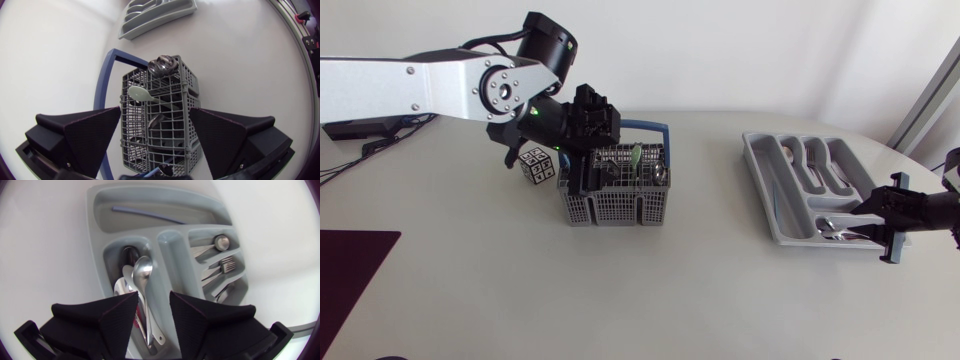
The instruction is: Transfer all utensils from the basket to the drawer tray.
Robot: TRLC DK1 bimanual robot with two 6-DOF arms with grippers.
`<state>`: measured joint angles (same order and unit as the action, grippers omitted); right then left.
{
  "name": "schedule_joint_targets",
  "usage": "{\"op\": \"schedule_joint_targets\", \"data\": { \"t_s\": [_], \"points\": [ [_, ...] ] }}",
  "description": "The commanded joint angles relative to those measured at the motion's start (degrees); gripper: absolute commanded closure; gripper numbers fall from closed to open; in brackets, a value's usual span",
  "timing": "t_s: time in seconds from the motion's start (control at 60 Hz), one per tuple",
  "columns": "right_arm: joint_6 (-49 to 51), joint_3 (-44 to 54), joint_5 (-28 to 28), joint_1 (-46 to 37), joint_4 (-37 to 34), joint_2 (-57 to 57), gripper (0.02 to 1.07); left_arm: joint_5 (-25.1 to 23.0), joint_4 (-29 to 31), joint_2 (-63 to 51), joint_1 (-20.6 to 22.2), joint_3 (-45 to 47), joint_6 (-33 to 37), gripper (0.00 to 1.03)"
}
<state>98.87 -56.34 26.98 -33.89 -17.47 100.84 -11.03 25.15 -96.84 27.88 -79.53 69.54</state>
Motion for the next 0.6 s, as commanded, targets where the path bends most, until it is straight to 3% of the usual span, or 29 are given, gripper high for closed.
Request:
{"op": "schedule_joint_targets", "data": {
  "t_s": [0.0, 0.3, 0.583],
  "points": [
    [-3.8, 2.4, 1.4, 1.1, 0.6, -5.0, 0.35, 1.2, -0.8, -2.0, 0.6, 1.3, 3.5, 0.10],
    [-12.1, 12.9, 5.2, 6.4, 4.0, -19.3, 0.31, 5.9, -4.3, -4.1, 0.7, 1.6, 8.0, 0.24],
    [-18.6, 19.9, 8.2, 10.7, 4.0, -28.9, 0.27, 7.4, -7.8, -4.9, 1.2, 2.5, 10.1, 0.62]
  ]
}}
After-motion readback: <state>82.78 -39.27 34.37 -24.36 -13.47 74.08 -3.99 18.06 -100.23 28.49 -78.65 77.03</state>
